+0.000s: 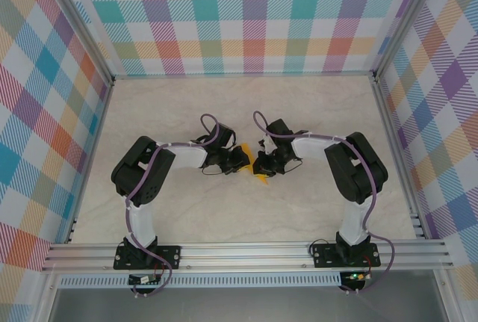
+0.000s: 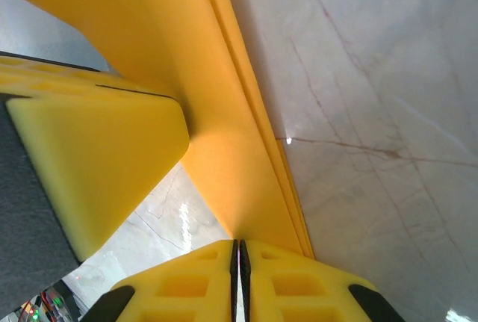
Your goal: Fold a paper plane with a square sheet of paper (pick it up from the middle)
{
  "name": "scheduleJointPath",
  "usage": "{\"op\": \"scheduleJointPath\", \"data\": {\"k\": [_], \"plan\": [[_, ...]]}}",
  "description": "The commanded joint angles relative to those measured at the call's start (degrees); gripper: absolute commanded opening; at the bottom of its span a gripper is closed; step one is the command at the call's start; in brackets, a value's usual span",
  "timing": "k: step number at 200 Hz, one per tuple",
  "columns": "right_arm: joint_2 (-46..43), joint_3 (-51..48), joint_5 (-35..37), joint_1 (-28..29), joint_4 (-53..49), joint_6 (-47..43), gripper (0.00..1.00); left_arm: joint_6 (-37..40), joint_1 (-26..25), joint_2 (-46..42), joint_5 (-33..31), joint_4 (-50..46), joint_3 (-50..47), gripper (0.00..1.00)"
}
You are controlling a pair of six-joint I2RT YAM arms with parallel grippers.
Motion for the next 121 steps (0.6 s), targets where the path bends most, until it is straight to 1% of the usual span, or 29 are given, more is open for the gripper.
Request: {"op": "scheduleJointPath", "data": {"k": [1,42,121], "plan": [[-0.54,-2.32,2.16,0.29,-5.58,-2.18,0.13,0.05,-0.52,4.44,-6.94,-6.31,-1.08,0.13],[-2.65,-4.74,3.21,0.2,-6.56,-1.65,0.12,0.24,-0.43,4.35,-7.32,-6.95,-0.94,0.13],[-6.79,-11.44,2.75,-1.51,-7.88,-1.15,0.11,0.57,-0.02,4.26,-7.5,-7.51,-1.04,0.12]]}}
